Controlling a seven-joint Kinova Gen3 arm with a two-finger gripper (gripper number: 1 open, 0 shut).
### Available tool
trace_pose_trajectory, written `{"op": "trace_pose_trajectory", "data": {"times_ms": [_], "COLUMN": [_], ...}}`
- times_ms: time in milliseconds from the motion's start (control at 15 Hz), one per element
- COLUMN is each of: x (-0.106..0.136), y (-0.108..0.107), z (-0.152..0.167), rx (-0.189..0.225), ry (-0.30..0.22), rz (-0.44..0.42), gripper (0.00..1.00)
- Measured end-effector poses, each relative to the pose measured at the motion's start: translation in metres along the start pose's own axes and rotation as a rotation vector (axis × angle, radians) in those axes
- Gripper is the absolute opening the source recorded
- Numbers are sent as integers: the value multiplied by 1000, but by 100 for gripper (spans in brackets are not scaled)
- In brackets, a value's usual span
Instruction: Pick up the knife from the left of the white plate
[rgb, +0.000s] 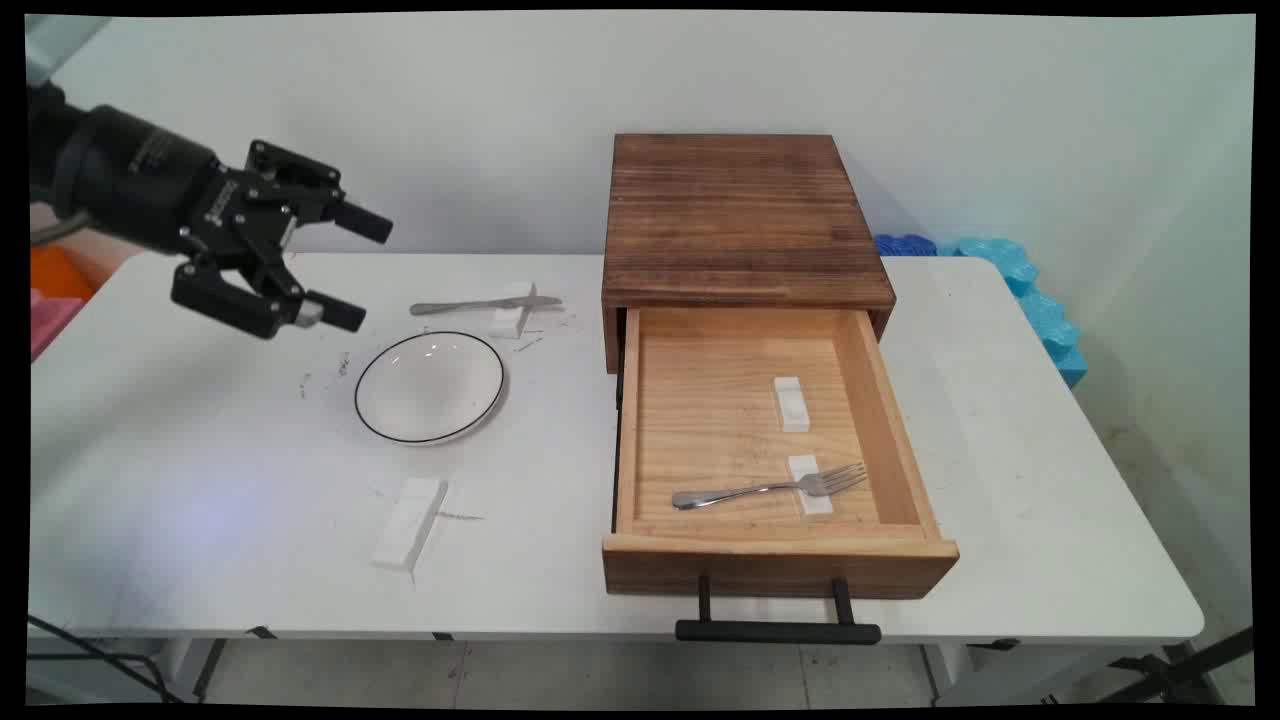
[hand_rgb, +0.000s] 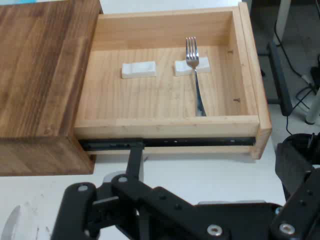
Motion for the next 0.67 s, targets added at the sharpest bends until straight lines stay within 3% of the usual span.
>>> {"op": "trace_pose_trajectory", "data": {"times_ms": [667], "x": [40], "y": [-46], "z": [-7], "rx": [17], "ry": [9], "rz": [-12], "gripper": [100]}}
